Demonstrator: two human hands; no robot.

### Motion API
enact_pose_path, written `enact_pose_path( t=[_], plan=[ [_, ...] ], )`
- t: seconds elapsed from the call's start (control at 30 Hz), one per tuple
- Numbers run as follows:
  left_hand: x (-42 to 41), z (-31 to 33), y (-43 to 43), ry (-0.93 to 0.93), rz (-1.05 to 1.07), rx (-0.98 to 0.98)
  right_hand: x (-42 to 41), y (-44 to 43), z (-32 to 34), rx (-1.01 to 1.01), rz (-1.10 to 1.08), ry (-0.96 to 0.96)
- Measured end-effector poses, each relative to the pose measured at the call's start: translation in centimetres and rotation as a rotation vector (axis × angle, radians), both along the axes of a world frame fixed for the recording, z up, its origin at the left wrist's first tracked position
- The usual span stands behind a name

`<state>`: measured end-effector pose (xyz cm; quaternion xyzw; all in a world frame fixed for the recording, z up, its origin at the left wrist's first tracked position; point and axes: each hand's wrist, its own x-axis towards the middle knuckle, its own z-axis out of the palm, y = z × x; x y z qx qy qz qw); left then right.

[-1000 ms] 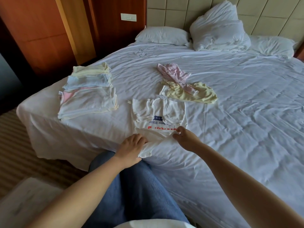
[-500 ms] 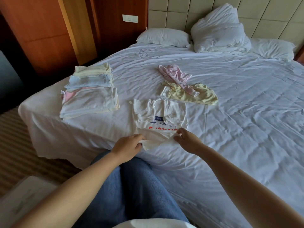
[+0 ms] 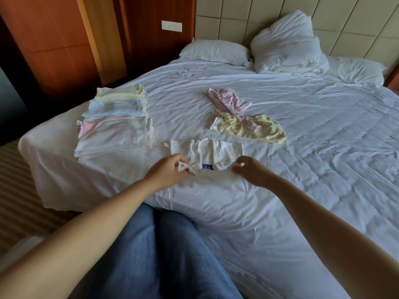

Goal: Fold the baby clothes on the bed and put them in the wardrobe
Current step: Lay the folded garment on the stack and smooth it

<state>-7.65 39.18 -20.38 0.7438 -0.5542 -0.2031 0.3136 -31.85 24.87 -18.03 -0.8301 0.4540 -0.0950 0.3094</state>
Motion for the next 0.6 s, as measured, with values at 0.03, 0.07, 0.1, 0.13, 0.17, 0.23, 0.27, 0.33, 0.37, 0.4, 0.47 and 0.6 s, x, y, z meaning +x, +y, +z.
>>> enact_pose_path(
  t=[0.03, 0.07, 0.1, 0.13, 0.17, 0.23, 0.27, 0.33, 0.37, 0.4, 0.47, 0.6],
  plan=[
    [0.6, 0.5, -0.8, 0.048, 0.035, -0.039, 0.6, -0.8, 0.6, -0.058, -0.026, -0.041],
    [1.1, 0.9, -1.6, 0.094, 0.071, -0.071, 1.2, -1.6, 1.1, -0.11, -0.043, -0.068],
    [1.6, 1.3, -2.6, 0.129, 0.108, -0.096, 1.8, -2.4, 1.6, -0.15, -0.055, -0.083],
    [2.0, 1.6, -3.6, 0.149, 0.142, -0.115, 2.5, -3.2, 2.0, -0.18, -0.064, -0.086],
    [2.4, 1.7, -4.7, 0.158, 0.174, -0.126, 3.2, -4.0, 2.3, -0.207, -0.071, -0.076],
    [3.0, 1.8, -6.8, 0.155, 0.237, -0.14, 4.8, -5.9, 2.6, -0.279, -0.074, -0.04],
    [3.3, 1.8, -7.7, 0.147, 0.26, -0.142, 5.5, -6.8, 2.7, -0.312, -0.08, -0.02],
    [3.8, 1.5, -9.7, 0.128, 0.293, -0.137, 7.0, -8.8, 2.5, -0.363, -0.1, 0.013],
    [4.0, 1.3, -10.4, 0.116, 0.304, -0.127, 7.5, -9.4, 2.2, -0.387, -0.109, 0.035],
    [4.4, 0.9, -11.4, 0.101, 0.316, -0.11, 8.1, -10.2, 1.7, -0.412, -0.116, 0.066],
    [5.3, -0.2, -13.3, 0.052, 0.335, -0.071, 9.1, -11.8, 0.5, -0.444, -0.112, 0.133],
    [6.8, -2.9, -15.7, -0.097, 0.38, -0.072, 10.5, -14.0, -2.6, -0.444, -0.097, 0.178]
  ],
)
